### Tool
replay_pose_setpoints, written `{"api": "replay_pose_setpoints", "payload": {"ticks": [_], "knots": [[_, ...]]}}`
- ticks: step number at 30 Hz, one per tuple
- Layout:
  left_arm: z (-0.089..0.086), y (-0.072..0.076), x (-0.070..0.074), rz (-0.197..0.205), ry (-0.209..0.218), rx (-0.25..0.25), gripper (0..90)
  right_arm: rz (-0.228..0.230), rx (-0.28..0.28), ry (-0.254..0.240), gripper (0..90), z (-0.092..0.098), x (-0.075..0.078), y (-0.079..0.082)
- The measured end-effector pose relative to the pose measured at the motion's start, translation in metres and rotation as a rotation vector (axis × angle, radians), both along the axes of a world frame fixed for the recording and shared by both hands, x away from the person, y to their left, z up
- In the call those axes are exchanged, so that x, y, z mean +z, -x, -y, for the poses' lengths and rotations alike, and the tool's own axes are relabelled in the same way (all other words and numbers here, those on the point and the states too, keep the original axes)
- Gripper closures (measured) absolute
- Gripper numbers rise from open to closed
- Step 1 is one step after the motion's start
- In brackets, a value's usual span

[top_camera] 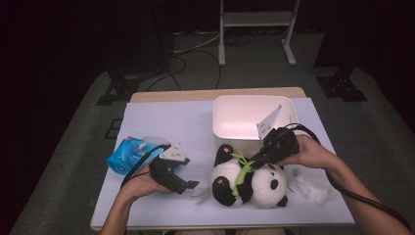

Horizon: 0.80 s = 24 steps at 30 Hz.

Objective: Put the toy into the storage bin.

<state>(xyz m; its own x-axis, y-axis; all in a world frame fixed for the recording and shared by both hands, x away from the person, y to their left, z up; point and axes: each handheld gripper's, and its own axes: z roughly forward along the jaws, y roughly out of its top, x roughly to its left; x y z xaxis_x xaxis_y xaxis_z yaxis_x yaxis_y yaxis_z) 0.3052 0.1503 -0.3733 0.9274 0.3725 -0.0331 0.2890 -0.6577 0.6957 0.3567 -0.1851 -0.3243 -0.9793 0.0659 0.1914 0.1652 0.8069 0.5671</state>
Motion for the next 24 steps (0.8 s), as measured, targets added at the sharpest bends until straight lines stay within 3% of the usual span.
{"api": "replay_pose_setpoints", "payload": {"ticks": [11, 24], "knots": [[-0.002, 0.002, -0.002, 0.001, -0.002, 0.008, 16.6, 0.053, 0.025, 0.025, 78.6, -0.003, 0.018, 0.011], [-0.004, 0.002, 0.003, 0.005, 0.001, 0.012, 16.7, 0.129, 0.022, 0.022, 78.5, 0.001, 0.057, 0.025]]}}
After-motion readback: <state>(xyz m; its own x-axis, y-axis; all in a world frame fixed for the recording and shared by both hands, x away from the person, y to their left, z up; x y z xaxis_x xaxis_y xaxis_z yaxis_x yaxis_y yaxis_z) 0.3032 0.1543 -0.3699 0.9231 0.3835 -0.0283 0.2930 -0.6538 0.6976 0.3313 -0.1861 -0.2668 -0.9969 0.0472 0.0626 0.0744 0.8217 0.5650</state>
